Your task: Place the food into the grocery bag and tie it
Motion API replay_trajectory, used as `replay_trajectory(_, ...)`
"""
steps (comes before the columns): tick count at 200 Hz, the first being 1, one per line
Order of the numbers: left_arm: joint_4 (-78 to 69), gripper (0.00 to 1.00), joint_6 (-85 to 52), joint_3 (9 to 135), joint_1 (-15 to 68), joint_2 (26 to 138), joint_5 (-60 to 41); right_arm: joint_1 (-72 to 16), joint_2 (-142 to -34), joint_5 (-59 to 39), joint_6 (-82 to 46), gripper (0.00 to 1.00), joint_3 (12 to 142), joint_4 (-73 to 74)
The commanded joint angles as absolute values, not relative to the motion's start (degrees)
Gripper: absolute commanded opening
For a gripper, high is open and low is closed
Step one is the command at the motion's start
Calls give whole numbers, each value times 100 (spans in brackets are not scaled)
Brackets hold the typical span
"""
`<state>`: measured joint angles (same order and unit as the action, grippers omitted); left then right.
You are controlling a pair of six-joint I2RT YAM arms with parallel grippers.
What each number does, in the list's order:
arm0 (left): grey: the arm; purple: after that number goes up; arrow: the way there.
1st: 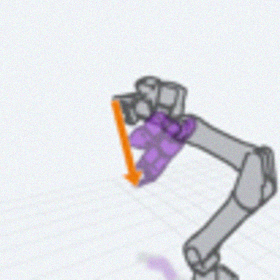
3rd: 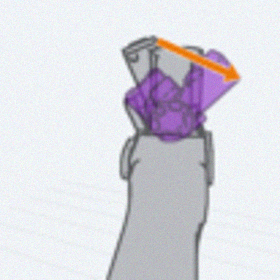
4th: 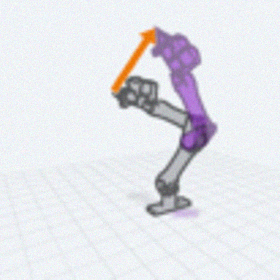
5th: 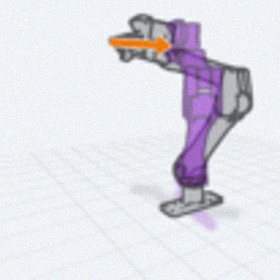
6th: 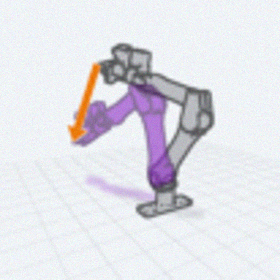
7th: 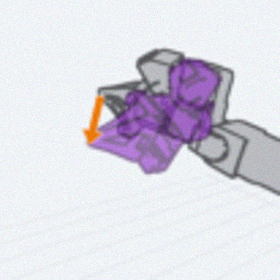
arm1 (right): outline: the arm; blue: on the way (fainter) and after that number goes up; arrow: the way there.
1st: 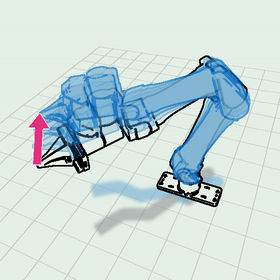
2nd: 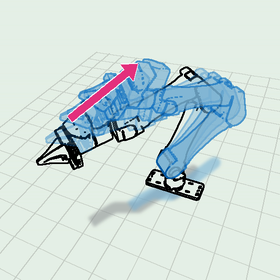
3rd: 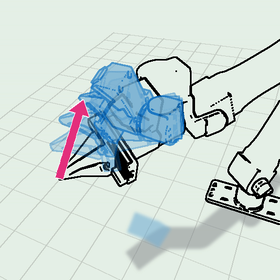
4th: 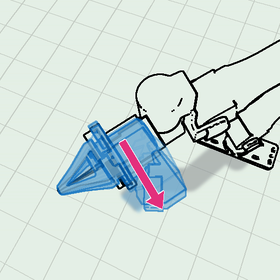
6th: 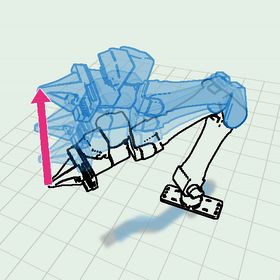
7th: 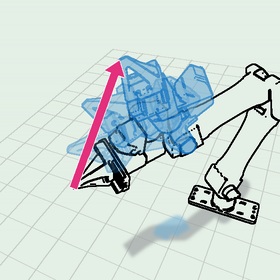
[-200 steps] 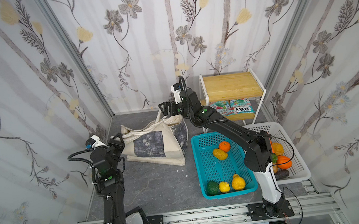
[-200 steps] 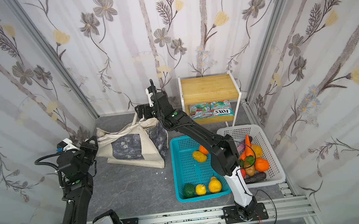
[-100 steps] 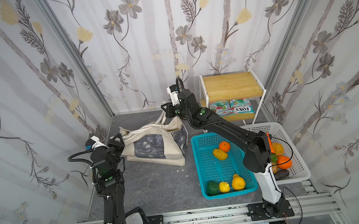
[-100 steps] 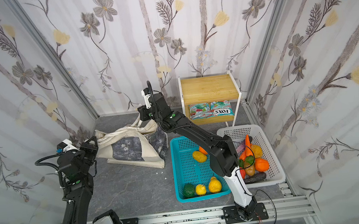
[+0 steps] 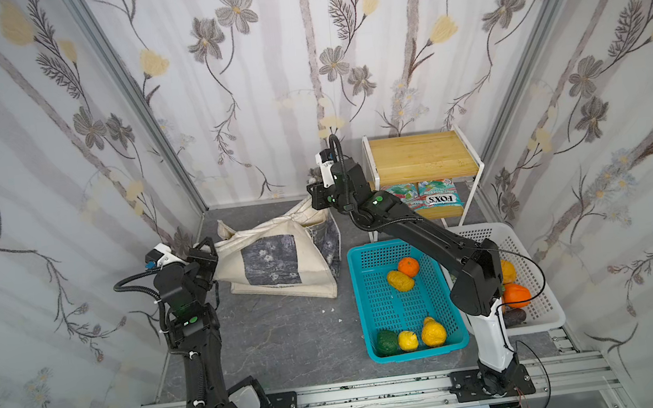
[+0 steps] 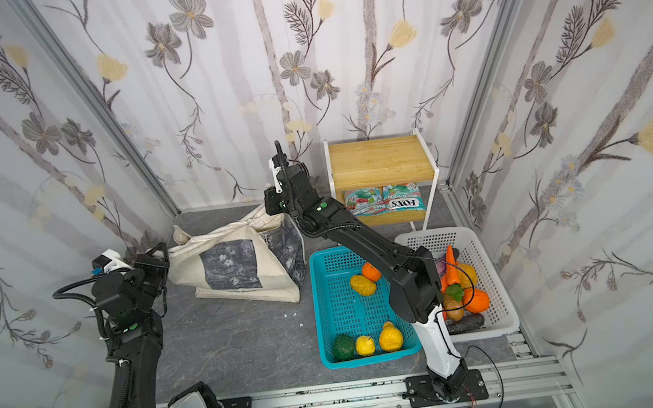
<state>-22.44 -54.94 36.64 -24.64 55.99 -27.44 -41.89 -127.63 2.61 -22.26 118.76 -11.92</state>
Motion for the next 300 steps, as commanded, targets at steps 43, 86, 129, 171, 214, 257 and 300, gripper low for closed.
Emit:
replay_trajectory(43,-2680,0,-5845,4024,-1585,6067,-1782,-3969,-12891,2817,-1595,0,12367,-824)
replay_trajectory(86,-2795,13,-5924,4063,-1301,6397,-1729,-4087,-12920,2321,-1374,6,12322,-975)
replay_trajectory(129,-2786,69,-5933,4099,-1360,6106,-1735,-4397,-12723,2340,-876,63,12278,-1090)
replay_trajectory(171,-2289,100,-5379,4265,-1515,5601,-1387,-4591,-12260,2486,-779,77,12175,-1067)
replay_trajectory(214,-1129,100,-4366,4755,-1837,5183,-1190,-4865,-11097,2305,-727,88,11094,-434)
replay_trajectory(257,-595,100,-3661,4603,-1770,4825,-2110,-4939,-9279,2434,-726,100,8946,396)
replay_trajectory(300,88,100,-2921,3996,-1060,4101,-1457,-4788,-7274,3038,-507,100,6551,554)
